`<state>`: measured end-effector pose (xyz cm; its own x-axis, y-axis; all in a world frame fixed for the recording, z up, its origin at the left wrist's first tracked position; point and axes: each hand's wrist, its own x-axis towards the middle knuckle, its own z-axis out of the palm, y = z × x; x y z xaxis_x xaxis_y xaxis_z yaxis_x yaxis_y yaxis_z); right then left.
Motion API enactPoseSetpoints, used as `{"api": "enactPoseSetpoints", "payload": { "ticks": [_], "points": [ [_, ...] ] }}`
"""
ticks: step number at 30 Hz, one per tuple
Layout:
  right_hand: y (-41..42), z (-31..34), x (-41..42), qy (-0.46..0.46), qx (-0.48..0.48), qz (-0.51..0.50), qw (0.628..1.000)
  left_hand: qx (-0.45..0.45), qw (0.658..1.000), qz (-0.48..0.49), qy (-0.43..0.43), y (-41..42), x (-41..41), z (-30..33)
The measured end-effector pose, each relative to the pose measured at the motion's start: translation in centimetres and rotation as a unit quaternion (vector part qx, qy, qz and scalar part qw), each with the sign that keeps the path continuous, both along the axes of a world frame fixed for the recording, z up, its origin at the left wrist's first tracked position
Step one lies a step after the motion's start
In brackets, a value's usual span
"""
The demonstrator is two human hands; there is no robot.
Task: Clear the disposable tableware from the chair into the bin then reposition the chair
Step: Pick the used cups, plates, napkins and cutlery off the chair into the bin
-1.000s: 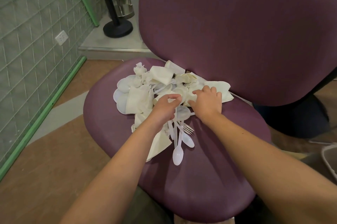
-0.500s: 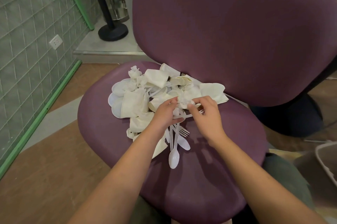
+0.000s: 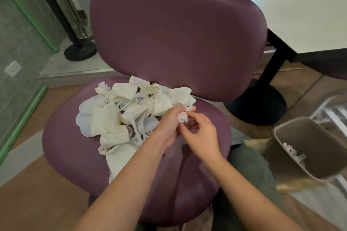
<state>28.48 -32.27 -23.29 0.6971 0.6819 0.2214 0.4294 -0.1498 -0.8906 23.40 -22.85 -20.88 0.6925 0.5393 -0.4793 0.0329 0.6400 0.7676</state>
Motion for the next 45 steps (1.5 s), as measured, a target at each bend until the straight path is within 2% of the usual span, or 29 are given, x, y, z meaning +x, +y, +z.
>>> {"api": "enactPoseSetpoints", "payload": {
  "ticks": [4, 8, 13, 19, 24, 26, 29, 30, 32, 34, 36, 37, 40, 45],
  "points": [
    [-3.8, 0.6, 3.5, -0.036, 0.010, -0.055, 0.998, -0.034, 0.997, -0.066, -0.011, -3.2, 4.3, -0.2],
    [-7.8, 0.9, 7.0, -0.031, 0.005, -0.121, 0.992, 0.035, 0.989, -0.141, 0.034, -6.8, 8.5, -1.2],
    [-13.3, 0.1, 12.0, -0.039, -0.013, -0.182, 0.982, 0.115, 0.962, -0.239, 0.061, -11.4, 13.2, -2.1],
    [-18.1, -1.1, 15.9, 0.031, 0.012, -0.242, 0.970, 0.130, 0.940, -0.305, 0.083, -15.1, 19.0, -3.2],
    [-21.5, -2.4, 20.2, 0.035, -0.045, -0.298, 0.953, 0.166, 0.926, -0.317, 0.124, -17.6, 23.3, -5.1],
    [-22.6, -3.0, 21.8, 0.051, -0.062, -0.329, 0.941, 0.241, 0.904, -0.314, 0.162, -18.0, 24.7, -7.3],
    [-23.5, -4.5, 24.1, 0.050, -0.093, -0.370, 0.923, 0.358, 0.847, -0.289, 0.268, -18.1, 26.0, -10.7],
    [-23.5, -5.1, 24.6, 0.051, -0.107, -0.375, 0.919, 0.371, 0.835, -0.289, 0.286, -18.2, 26.1, -11.2],
    [-23.4, -7.0, 25.6, 0.072, -0.153, -0.357, 0.919, 0.371, 0.834, -0.296, 0.282, -18.2, 26.5, -12.3],
    [-23.1, -9.1, 26.1, 0.132, -0.243, -0.279, 0.920, 0.361, 0.845, -0.291, 0.267, -18.1, 26.5, -13.2],
    [-23.0, -10.4, 26.2, 0.176, -0.346, -0.196, 0.901, 0.374, 0.843, -0.284, 0.263, -18.1, 26.3, -13.9],
    [-22.9, -10.5, 26.2, 0.184, -0.367, -0.186, 0.893, 0.379, 0.839, -0.284, 0.267, -18.0, 26.2, -14.0],
    [-22.7, -9.7, 26.0, 0.179, -0.350, -0.205, 0.896, 0.382, 0.839, -0.283, 0.264, -17.7, 26.0, -13.8],
    [-20.8, -7.0, 24.8, 0.135, -0.255, -0.226, 0.930, 0.345, 0.857, -0.308, 0.228, -16.7, 25.1, -12.3]
  ]
}}
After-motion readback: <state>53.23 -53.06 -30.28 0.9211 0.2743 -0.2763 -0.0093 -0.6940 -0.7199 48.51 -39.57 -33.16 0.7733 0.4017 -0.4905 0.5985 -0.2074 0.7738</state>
